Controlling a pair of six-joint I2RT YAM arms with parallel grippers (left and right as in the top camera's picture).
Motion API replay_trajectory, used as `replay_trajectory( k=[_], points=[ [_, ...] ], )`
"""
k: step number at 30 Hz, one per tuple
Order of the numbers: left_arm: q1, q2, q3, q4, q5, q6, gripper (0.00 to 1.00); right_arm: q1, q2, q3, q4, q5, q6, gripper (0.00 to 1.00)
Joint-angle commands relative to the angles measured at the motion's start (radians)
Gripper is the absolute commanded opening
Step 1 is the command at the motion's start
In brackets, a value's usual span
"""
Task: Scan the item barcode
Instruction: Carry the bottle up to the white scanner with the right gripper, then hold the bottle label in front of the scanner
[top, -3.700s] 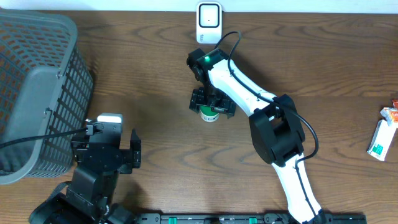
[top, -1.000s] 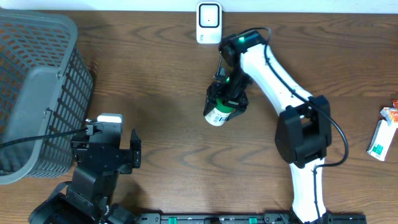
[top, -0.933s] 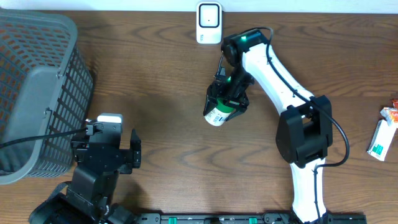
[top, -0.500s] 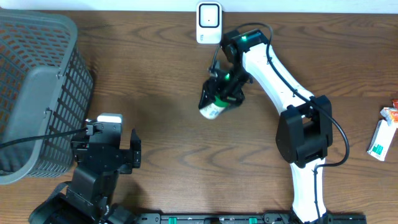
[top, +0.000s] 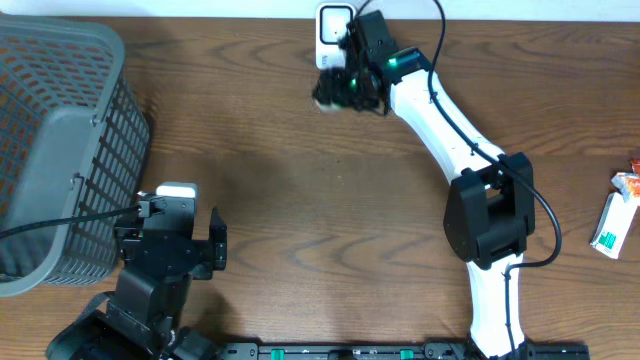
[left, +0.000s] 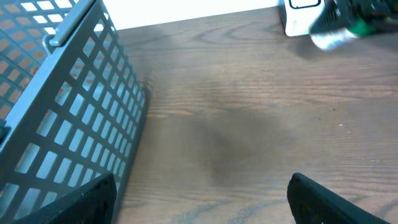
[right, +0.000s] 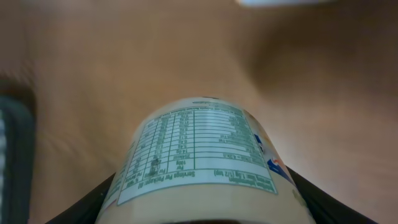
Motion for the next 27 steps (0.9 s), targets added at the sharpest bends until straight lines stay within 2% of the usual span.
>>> replay_trajectory(
  k=[1, 4, 7, 10, 22, 27],
  points=[
    [-0.003, -0.004, -0.002, -0.002, -0.01, -0.006, 0.88, 0.005, -0.021, 0.009, 0.066, 0.127, 0.025, 0.53],
    [-0.003, -0.004, -0.002, -0.002, -0.01, -0.006, 0.88, 0.014, -0.021, 0.009, 0.116, 0.251, 0.025, 0.52],
    [-0.003, -0.004, -0.002, -0.002, -0.01, -0.006, 0.88, 0.034, -0.018, 0.009, 0.202, 0.504, 0.024, 0.54],
    [-0.003, -0.004, -0.002, -0.002, -0.01, -0.006, 0.88, 0.049, -0.011, 0.009, 0.301, 0.645, 0.024, 0.54],
    [-0.003, -0.004, -0.002, -0.002, -0.01, -0.006, 0.88, 0.05, 0.137, 0.009, 0.678, 0.795, 0.024, 0.5],
    [-0.003, -0.004, -0.002, -0.002, -0.01, -0.006, 0.88, 0.062, 0.167, 0.009, 0.806, 0.819, -0.064, 0.5]
  ],
)
